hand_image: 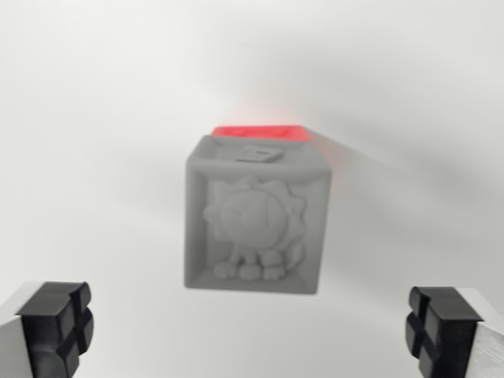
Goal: Destack cube
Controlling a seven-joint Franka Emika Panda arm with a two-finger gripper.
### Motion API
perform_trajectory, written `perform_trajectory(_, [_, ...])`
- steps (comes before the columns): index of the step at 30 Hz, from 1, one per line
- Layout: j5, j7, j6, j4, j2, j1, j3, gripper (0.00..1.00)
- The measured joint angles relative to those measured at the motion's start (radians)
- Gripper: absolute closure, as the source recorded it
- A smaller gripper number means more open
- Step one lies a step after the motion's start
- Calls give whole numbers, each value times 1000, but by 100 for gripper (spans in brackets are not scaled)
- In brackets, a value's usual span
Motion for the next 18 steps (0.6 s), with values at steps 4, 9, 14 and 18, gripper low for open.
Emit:
perform_trajectory(4, [-9, 6, 54, -5, 45, -1, 0, 0])
perform_trajectory(9, [-21, 14, 114, -5, 106, -1, -1, 0])
perform_trajectory(14, [-35, 23, 168, -5, 161, -2, -5, 0])
perform_trajectory(18, [-47, 32, 206, -2, 201, -1, -8, 0])
